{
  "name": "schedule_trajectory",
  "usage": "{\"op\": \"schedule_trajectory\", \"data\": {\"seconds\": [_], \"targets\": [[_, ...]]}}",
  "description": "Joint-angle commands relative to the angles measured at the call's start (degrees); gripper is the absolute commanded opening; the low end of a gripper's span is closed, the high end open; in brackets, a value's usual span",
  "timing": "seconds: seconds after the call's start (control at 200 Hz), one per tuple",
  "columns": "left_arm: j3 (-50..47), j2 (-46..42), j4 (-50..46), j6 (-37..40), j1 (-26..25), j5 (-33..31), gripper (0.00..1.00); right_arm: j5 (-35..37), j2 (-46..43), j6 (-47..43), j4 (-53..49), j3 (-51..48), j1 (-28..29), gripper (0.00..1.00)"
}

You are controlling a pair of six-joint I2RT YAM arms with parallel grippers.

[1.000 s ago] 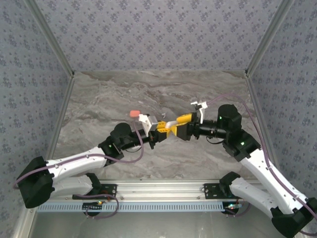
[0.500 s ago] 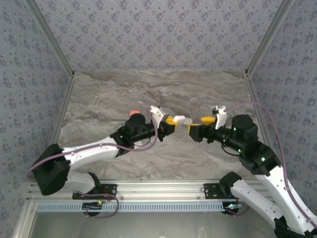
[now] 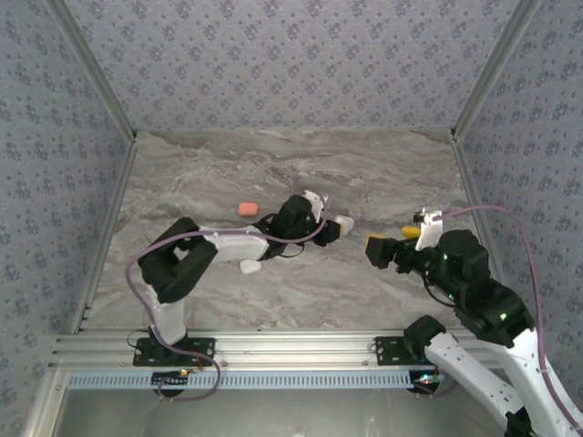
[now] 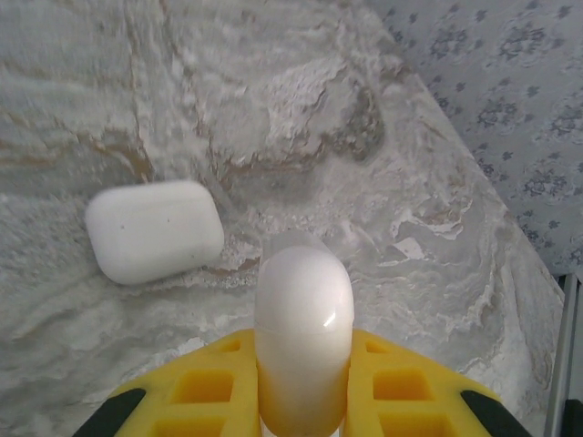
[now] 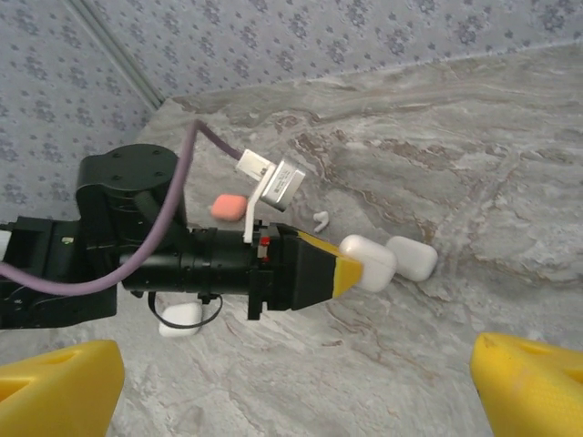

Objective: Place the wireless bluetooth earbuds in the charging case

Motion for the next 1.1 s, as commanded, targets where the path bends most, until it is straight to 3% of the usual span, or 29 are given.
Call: {"op": "schedule_trajectory", "data": {"seconds": [0.0, 0.26, 0.475, 0.655, 0.869, 1.099], "targets": [[3.34, 3.17, -0.94, -7.19, 0.03, 2.88, 0.00, 2.23, -1.09, 0.31, -2.41, -0.51, -0.03, 1.00], [4.68, 7.12, -4.10, -9.40, 0.11, 3.45, 0.01, 3.27, -1.59, 0.28, -3.16, -0.96, -0.17, 1.00], [4.31, 8.05, -4.87, -9.76, 0.04, 2.52, 0.28, 2.58, -1.59, 0.60, -2.23, -1.82, -0.23, 1.00], [3.74, 6.59, -7.87, -7.33, 0.09, -0.96, 0.40, 2.05, -1.53, 0.86, -2.33, -2.17, -0.24, 1.00], [0.68, 1.42, -8.93, -4.80, 0.89, -4.18, 0.43, 0.87, -1.21, 0.79, -1.62, -3.00, -0.28, 1.00], [-5.71, -10.10, -9.01, -1.36, 1.97, -7.60, 0.53, -5.11, -1.22, -1.49, 7.30, -9.31, -0.32, 1.00]]}}
